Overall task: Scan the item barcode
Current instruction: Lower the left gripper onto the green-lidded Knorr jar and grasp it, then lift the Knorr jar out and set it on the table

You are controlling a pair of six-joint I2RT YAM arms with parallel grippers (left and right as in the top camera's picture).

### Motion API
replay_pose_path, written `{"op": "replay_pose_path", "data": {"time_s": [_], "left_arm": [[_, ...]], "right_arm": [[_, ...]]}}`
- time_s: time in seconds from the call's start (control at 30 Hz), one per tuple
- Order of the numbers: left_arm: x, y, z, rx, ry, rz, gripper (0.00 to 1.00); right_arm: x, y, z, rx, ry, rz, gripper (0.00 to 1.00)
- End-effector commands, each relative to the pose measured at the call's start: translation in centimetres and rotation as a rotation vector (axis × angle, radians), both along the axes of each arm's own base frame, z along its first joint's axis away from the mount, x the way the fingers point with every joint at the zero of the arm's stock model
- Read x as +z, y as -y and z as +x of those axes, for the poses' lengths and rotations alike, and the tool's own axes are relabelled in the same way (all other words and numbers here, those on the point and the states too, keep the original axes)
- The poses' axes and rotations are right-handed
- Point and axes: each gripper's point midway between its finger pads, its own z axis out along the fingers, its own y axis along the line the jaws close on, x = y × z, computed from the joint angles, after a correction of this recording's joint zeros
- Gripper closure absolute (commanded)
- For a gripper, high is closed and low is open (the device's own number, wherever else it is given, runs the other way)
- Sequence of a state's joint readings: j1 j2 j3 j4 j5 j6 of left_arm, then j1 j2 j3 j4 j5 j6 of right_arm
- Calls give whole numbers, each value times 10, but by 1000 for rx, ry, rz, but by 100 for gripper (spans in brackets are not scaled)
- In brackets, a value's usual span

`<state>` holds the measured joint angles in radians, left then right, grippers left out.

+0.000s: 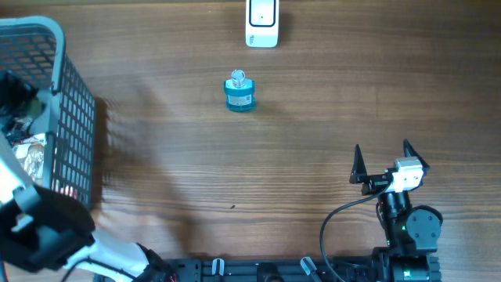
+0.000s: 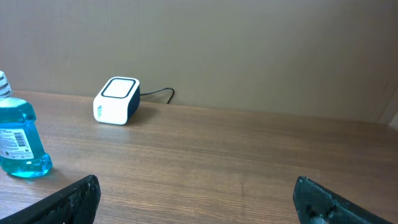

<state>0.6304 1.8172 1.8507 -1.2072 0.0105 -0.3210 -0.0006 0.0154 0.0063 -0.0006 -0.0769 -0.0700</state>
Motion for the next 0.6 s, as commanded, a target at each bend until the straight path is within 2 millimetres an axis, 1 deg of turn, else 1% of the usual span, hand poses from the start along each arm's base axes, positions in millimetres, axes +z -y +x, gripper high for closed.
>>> {"op": "replay_pose_path", "data": {"time_s": [0.0,0.1,0.13,0.27,0.43,0.57], "left_arm": [[54,15,-10,-14,120,39,36],[76,32,-20,-37,177,28,36],[87,42,-23,-55,212,15,36],[113,61,-34,-84,284,13,36],[153,87,-47,-136,417,37,36],[179,107,-55,-185,512,43,36]], "right_arm": [[2,1,0,-8,10,-8,0],[2,1,0,-8,10,-8,0],[2,1,0,-8,10,-8,0],[2,1,0,-8,10,-8,0],[2,1,0,-8,10,-8,0],[2,1,0,-8,10,-8,0]]}}
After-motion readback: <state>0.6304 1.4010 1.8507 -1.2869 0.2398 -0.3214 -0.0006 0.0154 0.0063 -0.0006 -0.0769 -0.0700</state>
